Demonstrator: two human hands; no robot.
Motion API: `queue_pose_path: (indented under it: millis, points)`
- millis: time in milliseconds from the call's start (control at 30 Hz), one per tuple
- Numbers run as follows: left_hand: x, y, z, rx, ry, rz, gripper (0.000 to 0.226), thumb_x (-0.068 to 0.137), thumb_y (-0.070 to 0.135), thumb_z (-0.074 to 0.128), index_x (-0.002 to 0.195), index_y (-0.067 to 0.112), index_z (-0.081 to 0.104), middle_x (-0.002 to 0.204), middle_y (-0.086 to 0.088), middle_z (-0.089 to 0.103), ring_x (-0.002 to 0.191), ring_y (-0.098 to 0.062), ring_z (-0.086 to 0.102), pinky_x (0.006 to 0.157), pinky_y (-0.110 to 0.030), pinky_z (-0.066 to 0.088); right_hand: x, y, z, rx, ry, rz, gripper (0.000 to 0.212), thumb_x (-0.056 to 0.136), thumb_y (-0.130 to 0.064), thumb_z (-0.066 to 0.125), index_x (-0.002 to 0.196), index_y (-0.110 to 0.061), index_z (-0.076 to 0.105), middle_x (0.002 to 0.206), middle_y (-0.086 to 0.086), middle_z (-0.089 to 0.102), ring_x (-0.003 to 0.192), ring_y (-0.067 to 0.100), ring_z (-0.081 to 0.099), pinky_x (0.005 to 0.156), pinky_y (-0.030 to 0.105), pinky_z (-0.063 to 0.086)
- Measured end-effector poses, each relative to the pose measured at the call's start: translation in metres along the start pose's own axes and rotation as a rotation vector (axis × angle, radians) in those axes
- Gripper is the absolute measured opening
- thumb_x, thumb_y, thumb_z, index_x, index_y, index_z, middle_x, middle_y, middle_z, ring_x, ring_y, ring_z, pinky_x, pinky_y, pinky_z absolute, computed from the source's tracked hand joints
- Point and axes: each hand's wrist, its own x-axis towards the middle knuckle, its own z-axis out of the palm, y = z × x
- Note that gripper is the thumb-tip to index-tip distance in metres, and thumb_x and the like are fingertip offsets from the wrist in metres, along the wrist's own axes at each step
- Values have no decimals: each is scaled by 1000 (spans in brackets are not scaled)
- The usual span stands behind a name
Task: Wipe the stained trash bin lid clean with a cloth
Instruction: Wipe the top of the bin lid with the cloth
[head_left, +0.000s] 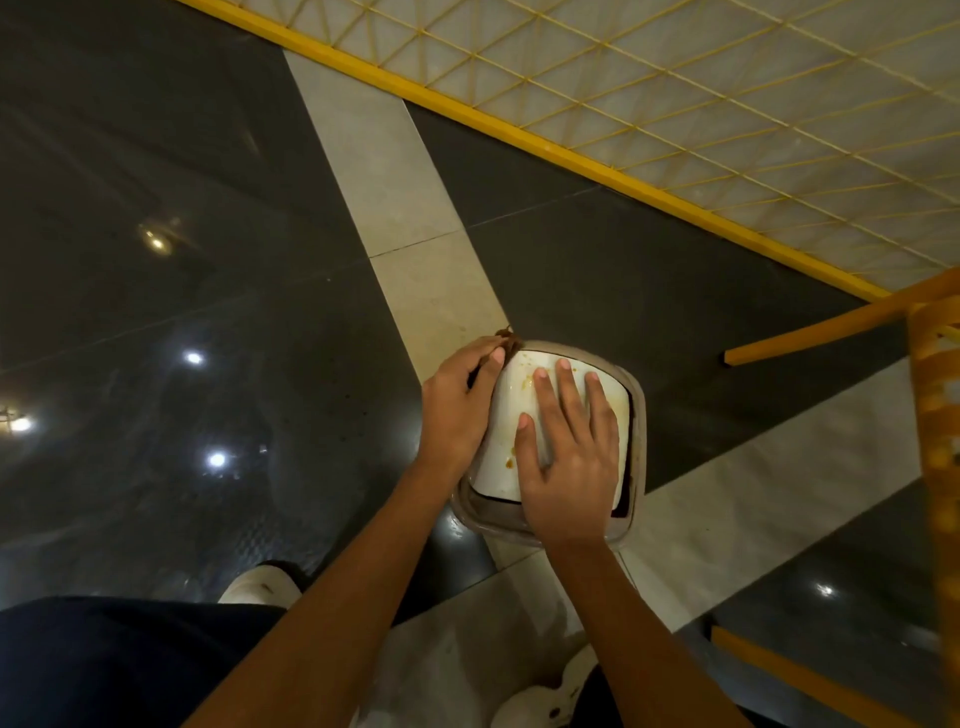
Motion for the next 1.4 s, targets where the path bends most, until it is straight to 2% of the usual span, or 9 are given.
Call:
queue_pose_path:
  millis: [133, 300, 467, 533, 633, 767, 1000, 1200, 1400]
  points:
    - [15, 6, 0, 17, -29, -83, 25, 94, 23, 50, 113, 17, 66, 111, 3, 67, 102, -3, 57, 83, -2, 38, 0, 1, 0, 21, 17, -14, 49, 94, -39, 32, 136, -17, 46, 144, 4, 43, 137, 28, 32, 109, 53, 30]
    - [1, 14, 3, 176, -34, 225, 23, 92, 17, 53, 110, 14, 67, 115, 3, 65, 108, -3, 51, 92, 1, 28, 0, 1, 1, 8, 20, -15, 52, 97, -43, 23, 135, -16, 47, 142, 5, 45, 136, 28, 35, 108, 53, 32]
    - [10, 21, 7, 297, -149, 344, 24, 93, 17, 52, 112, 13, 66, 116, 1, 65, 112, -12, 51, 93, 0, 22, -1, 1, 1, 11, 7, -12, 52, 97, -44, 24, 137, -18, 44, 144, 3, 43, 138, 27, 32, 110, 50, 30]
    - [6, 14, 7, 196, -71, 293, 23, 92, 16, 53, 110, 14, 67, 116, 3, 65, 111, -8, 52, 96, -4, 28, -1, 1, 1, -11, 5, -14, 52, 97, -43, 24, 137, -18, 44, 144, 3, 43, 137, 27, 32, 110, 51, 30]
    - [1, 4, 5, -20, 37, 26, 23, 93, 18, 53, 111, 15, 67, 112, 5, 66, 103, -1, 56, 92, -7, 39, -1, 1, 1, -21, 9, -18, 51, 97, -42, 24, 138, -18, 42, 145, 4, 42, 137, 28, 33, 111, 51, 28]
    - [9, 5, 4, -126, 45, -179, 23, 93, 21, 53, 109, 16, 68, 106, 5, 67, 98, -4, 59, 89, -15, 46, 0, 1, 1, -23, 23, -21, 52, 97, -42, 24, 136, -17, 46, 144, 4, 43, 136, 29, 34, 111, 51, 29]
    - [-25, -3, 4, -115, 130, -170, 29, 93, 23, 53, 118, 15, 62, 113, 9, 62, 93, 3, 57, 78, 2, 40, 0, 1, 1, -26, 30, -21, 51, 97, -42, 25, 136, -17, 45, 144, 5, 43, 136, 29, 35, 111, 51, 28]
    - [0, -5, 2, -126, 89, -260, 26, 92, 26, 54, 115, 18, 65, 111, 4, 67, 100, -3, 59, 87, -15, 45, 0, 1, 1, -10, 15, -19, 51, 96, -42, 28, 137, -17, 44, 145, 4, 42, 137, 29, 33, 111, 52, 28]
    - [-38, -13, -4, -153, 123, -292, 27, 92, 26, 54, 117, 20, 63, 105, 13, 62, 88, 6, 56, 71, 1, 43, -1, 1, 1, -20, 20, -20, 49, 95, -39, 31, 138, -18, 43, 146, 3, 41, 138, 27, 31, 111, 50, 27]
